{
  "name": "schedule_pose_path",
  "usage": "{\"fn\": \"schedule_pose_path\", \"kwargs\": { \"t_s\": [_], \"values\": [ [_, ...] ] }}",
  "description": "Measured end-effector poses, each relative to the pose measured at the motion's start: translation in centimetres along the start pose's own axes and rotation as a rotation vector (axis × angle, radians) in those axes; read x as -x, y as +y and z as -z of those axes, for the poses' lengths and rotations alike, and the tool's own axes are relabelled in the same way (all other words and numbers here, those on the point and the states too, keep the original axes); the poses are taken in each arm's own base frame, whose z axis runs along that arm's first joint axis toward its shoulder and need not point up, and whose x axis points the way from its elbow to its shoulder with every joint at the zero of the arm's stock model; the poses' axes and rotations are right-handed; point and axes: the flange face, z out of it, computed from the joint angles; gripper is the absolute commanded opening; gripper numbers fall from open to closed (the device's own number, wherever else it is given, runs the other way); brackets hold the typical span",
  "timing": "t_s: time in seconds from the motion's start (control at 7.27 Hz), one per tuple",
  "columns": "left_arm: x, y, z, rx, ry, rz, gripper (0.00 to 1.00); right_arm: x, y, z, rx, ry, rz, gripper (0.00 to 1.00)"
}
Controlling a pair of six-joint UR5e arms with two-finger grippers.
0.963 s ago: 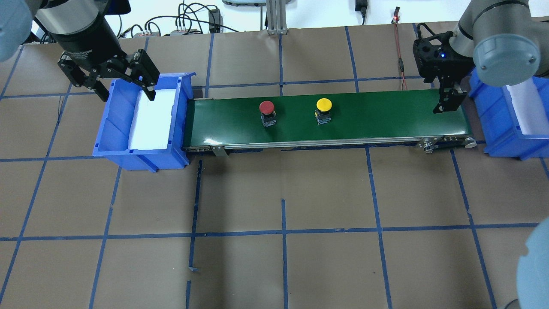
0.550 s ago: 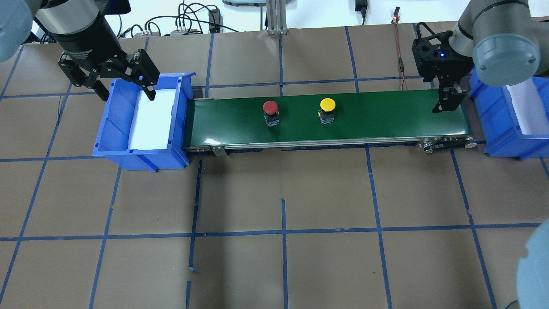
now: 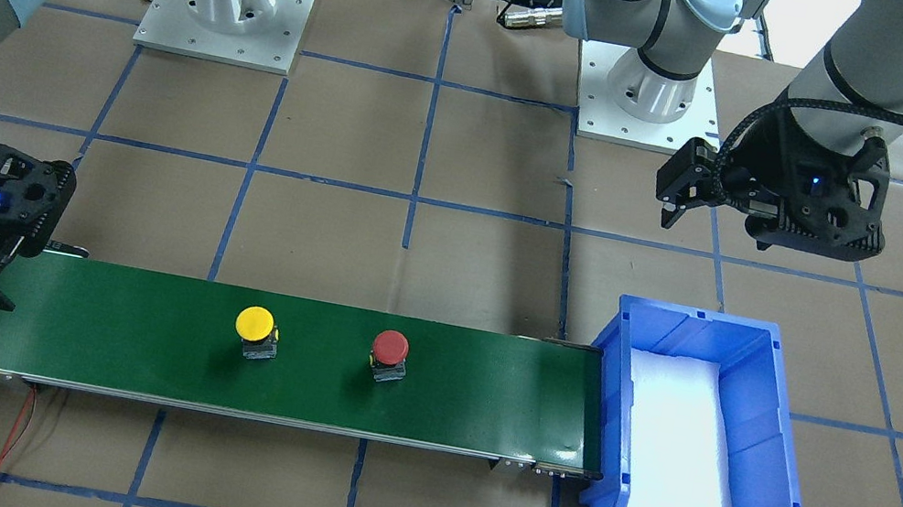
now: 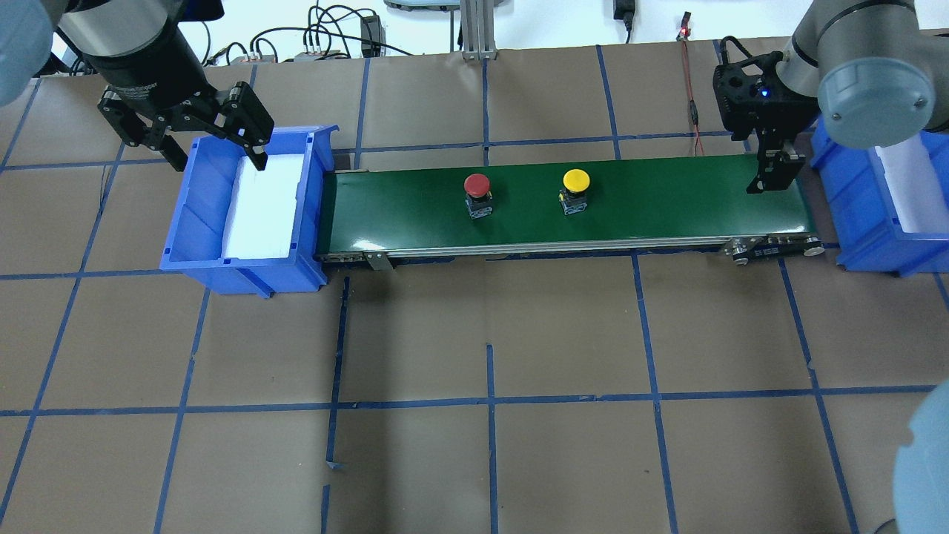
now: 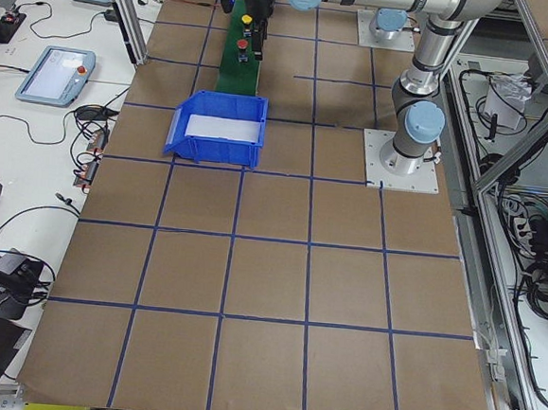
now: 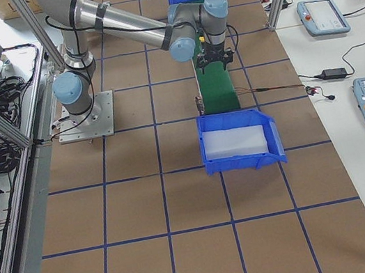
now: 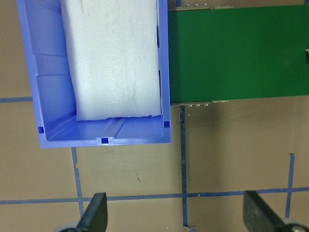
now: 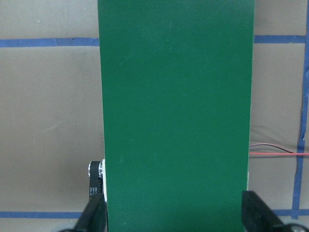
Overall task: Transport two buttons from left to right
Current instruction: 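Hold the right gripper open above the belt as the buttons approach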
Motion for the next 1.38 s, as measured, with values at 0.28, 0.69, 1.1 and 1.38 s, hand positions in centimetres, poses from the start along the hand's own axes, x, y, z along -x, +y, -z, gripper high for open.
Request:
{"fn": "schedule_pose_path", "kwargs": {
  "t_s": [0.28, 0.69, 1.1, 1.38],
  "values": [
    [0.0, 0.1, 0.0, -0.001, 0.0, -0.001, 1.0, -0.1, 0.0, 0.2, 0.001, 0.005, 0.0, 1.0],
    [0.0, 0.1, -0.1, 0.001, 0.0, 0.0, 1.0, -0.2, 0.0, 0.5, 0.002, 0.011, -0.003, 1.0],
    [0.0, 0.1, -0.1, 0.0, 0.0, 0.0, 1.0, -0.2, 0.0, 0.9, 0.001, 0.018, -0.015, 1.0],
    [0.0, 0.1, 0.0, 0.0, -0.001, 0.0, 1.0, -0.2, -0.1, 1.2, 0.0, 0.023, -0.02, 1.0]
  ]
}}
